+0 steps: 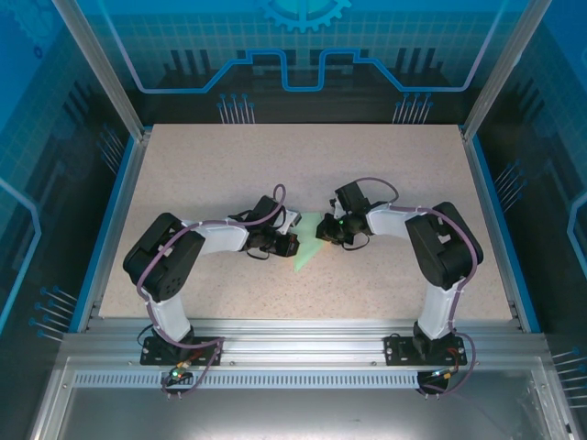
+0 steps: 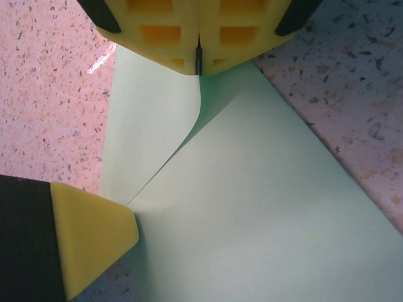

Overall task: Fold a paper plane with a square sheet of paper (pick it up from the middle)
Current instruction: Third fold the triangle at the center of the table, then fourth fold the wing at the center of the table.

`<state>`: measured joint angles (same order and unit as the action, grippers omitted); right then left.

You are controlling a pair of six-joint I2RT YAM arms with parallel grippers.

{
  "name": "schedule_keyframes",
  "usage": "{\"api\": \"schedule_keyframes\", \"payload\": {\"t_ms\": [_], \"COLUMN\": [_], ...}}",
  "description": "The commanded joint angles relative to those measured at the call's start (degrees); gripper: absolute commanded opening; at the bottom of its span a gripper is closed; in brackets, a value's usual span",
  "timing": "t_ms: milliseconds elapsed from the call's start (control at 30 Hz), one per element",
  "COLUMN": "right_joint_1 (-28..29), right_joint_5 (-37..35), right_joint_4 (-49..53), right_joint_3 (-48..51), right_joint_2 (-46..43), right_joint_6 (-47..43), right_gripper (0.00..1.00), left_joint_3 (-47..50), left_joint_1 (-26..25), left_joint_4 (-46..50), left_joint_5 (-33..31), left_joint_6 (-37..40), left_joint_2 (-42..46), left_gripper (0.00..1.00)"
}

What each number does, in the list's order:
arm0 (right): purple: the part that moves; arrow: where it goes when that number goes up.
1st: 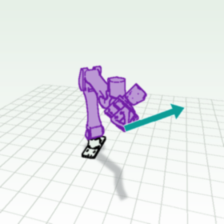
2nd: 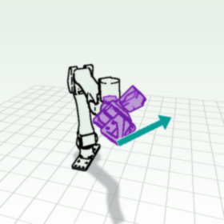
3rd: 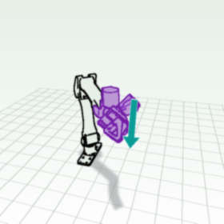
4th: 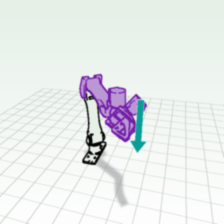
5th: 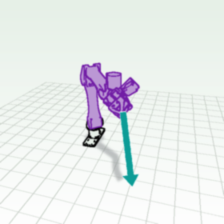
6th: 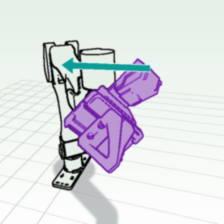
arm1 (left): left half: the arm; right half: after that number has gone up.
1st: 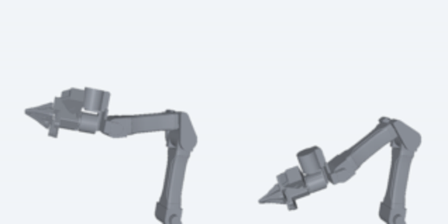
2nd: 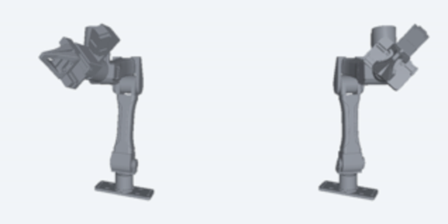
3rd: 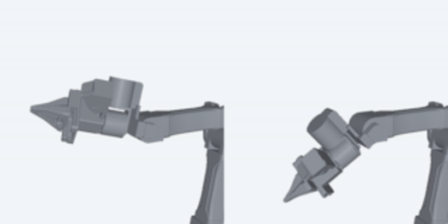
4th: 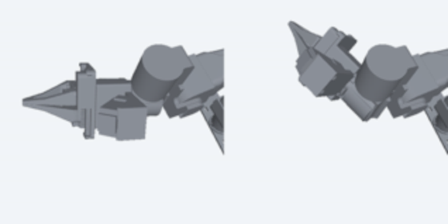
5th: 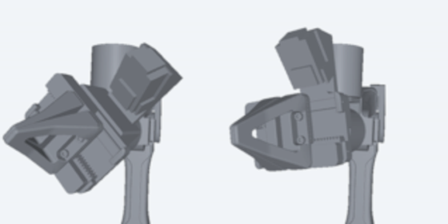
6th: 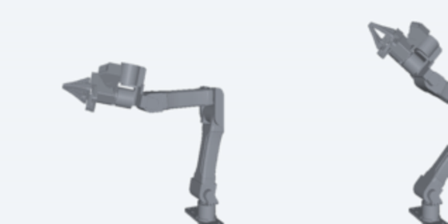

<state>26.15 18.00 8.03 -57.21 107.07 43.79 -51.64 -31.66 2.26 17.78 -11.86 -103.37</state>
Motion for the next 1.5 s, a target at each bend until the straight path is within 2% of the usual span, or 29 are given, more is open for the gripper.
{"api": "schedule_keyframes", "payload": {"t_ms": [0, 233, 333, 533, 767, 833, 1000, 1100, 1200, 1367, 1467], "right_joint_1": [-0.75, -1.71, -1.87, -2.19, -2.11, -1.84, -1.74, -1.64, -1.5, -1.48, -1.26], "right_joint_5": [-3.09, -2.43, -2.56, -0.67, 2.77, 3.04, 4.55, 4.93, 5.1, 6.01, 7.2], "right_joint_4": [3.29, 4.85, 5.32, 5.67, 1.29, 0.69, -2.19, -2.79, -3.06, -4.42, -5.44], "right_joint_3": [0.93, 3.39, 6.06, 10.92, 13.89, 14.05, 13.97, 13.12, 12.27, 12.1, 12.04], "right_joint_2": [0.02, -10.17, -15.94, -20.33, -19.19, -18.33, -16.41, -15.12, -13.86, -12.55, -12.07], "right_joint_6": [-1.42, -2.55, -2.98, -3.67, -2.32, -2.09, -0.91, -0.64, -0.46, 0.24, 0.48], "right_gripper": [0.15, 0.17, 0.25, 0.33, 0.36, 0.37, 0.37, 0.39, 0.39, 0.4, 0.41], "left_joint_3": [0.4, 0.41, 0.18, 1.8, 2.68, 2.86, 0.85, -0.82, -2.08, -2.59, -3.92], "left_joint_1": [0.06, -1.31, -2.65, -2.64, -2.62, -2.66, -4.51, -6.1, -8.2, -8.77, -8.77], "left_joint_4": [3.83, 3.01, 3.04, 3.27, 6.83, 7.04, 8.63, 9.24, 10.01, 9.68, 11.24], "left_joint_5": [2.48, 5.6, 5.27, -1.24, -7.54, -7.43, -5.31, -1.39, -1.26, -0.46, -4.0], "left_joint_6": [0.87, -0.44, -1.51, -5.34, -7.67, -8.58, -8.61, -7.82, -6.98, -6.96, -7.01], "left_joint_2": [-1.66, -1.32, -1.22, 3.45, 12.25, 13.78, 15.26, 14.97, 14.55, 12.45, 9.72], "left_gripper": [0.06, 0.08, 0.11, 0.38, 0.55, 0.54, 0.32, 0.23, 0.2, 0.18, 0.15]}}
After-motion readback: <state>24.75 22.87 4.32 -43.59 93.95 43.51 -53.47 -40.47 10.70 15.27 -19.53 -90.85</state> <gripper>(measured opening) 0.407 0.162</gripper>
